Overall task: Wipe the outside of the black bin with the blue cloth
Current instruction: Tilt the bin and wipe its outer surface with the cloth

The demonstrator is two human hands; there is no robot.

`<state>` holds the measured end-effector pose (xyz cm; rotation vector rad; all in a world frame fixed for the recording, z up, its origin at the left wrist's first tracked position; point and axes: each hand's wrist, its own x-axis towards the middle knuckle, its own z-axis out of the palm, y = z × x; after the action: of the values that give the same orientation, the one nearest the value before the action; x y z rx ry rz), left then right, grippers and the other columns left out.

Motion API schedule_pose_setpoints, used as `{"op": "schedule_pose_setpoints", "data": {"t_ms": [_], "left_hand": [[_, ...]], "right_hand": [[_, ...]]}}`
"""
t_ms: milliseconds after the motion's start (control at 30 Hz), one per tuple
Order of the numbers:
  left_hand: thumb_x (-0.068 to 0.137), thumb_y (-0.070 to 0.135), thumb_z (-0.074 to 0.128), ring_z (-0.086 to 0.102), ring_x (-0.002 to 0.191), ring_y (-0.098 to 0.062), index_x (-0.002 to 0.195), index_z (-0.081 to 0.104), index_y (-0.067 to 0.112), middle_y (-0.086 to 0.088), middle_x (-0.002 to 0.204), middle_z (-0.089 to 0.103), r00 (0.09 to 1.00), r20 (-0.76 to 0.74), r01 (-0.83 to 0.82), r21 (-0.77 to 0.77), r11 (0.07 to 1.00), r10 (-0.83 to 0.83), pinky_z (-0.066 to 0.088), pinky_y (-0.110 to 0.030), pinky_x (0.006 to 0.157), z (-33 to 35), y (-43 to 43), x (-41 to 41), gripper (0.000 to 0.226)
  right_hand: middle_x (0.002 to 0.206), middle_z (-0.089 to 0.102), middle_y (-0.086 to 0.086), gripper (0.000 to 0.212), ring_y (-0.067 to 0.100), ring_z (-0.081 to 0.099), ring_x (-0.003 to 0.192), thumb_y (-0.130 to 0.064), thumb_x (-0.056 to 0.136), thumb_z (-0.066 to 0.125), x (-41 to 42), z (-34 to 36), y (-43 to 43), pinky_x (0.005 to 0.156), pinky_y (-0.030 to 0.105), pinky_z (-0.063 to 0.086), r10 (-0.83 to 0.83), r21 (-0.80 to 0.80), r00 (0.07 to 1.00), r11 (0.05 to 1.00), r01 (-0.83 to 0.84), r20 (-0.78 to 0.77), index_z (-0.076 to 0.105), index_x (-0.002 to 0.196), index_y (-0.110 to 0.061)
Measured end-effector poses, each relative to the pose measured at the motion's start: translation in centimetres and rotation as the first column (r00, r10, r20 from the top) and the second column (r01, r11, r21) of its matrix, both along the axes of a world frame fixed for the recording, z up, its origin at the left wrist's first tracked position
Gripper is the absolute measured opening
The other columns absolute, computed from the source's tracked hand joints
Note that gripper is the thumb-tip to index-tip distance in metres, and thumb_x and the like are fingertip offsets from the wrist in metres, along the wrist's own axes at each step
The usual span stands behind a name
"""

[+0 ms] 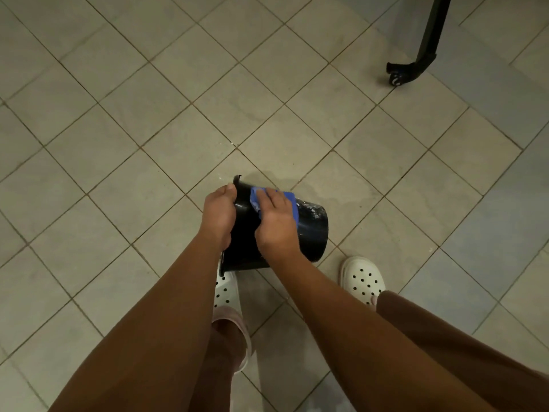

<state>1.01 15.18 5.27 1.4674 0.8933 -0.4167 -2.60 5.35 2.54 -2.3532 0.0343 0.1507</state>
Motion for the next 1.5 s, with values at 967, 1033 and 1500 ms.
{"op": "schedule_pose_setpoints", "data": {"t_ms": [967,1033,1500], "left_hand": [[0.101,0.028,0.040,0.062,0.088,-0.032,0.090,0.065,0.014,-0.017,0.092,0.064,1.000,0.012,-0.007,0.141,0.990,0.005,0.052,-0.040,0.079,0.7,0.2,0.1,0.031],[0.101,0.029,0.039,0.064,0.089,-0.034,0.093,0.065,0.013,-0.018,0.094,0.065,1.000,0.014,-0.017,0.132,0.991,0.015,0.053,-0.043,0.083,0.9,0.4,0.0,0.031],[0.099,0.031,0.040,0.057,0.091,-0.026,0.091,0.063,0.016,-0.011,0.090,0.059,1.000,0.021,0.008,0.164,0.986,-0.012,0.047,-0.047,0.094,0.9,0.6,-0.1,0.029]], "right_hand": [[0.125,0.053,0.026,0.067,0.045,0.048,0.116,0.013,0.061,0.071,-2.8,-1.4,-1.1,0.097,0.054,0.043,0.058,-0.073,0.994,0.996,-0.052,0.091,0.054,0.125,0.003],[0.130,0.051,0.024,0.065,0.044,0.045,0.122,0.012,0.065,0.069,-2.2,-1.6,-1.2,0.102,0.053,0.039,0.133,-0.051,0.985,0.990,-0.128,0.107,0.052,0.127,0.001],[0.139,0.045,0.018,0.061,0.038,0.034,0.133,0.010,0.077,0.063,-3.1,-2.7,-3.6,0.110,0.048,0.026,0.004,-0.028,1.000,1.000,-0.003,0.029,0.047,0.134,-0.005]]}}
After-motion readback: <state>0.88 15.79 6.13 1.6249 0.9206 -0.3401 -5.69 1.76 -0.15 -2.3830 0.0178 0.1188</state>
